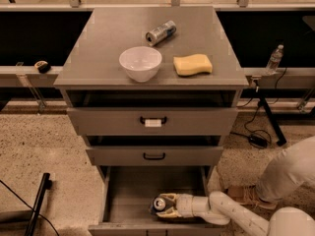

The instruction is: Pick pepsi can from bottom drawer and place on counter

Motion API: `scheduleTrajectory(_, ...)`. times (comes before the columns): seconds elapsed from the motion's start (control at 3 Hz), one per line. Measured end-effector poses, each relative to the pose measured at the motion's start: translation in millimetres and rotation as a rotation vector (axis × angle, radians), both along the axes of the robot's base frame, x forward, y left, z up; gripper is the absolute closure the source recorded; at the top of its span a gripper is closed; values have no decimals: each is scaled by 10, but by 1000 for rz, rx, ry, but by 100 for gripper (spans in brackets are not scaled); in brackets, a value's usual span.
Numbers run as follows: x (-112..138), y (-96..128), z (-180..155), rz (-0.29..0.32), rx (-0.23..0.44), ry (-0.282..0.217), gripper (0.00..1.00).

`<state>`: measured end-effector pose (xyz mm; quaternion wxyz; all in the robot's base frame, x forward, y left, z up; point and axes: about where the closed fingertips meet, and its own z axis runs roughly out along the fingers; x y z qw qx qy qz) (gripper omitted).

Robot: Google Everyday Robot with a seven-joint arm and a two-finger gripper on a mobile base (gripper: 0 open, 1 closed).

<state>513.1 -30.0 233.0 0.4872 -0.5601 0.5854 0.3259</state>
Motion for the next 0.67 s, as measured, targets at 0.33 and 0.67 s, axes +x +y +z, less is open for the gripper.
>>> scheduleTrajectory(0.33,-37,-31,383,-20,72,-50,100)
scheduleTrajectory(0.67,-76,-57,999,-22,126,-153,100)
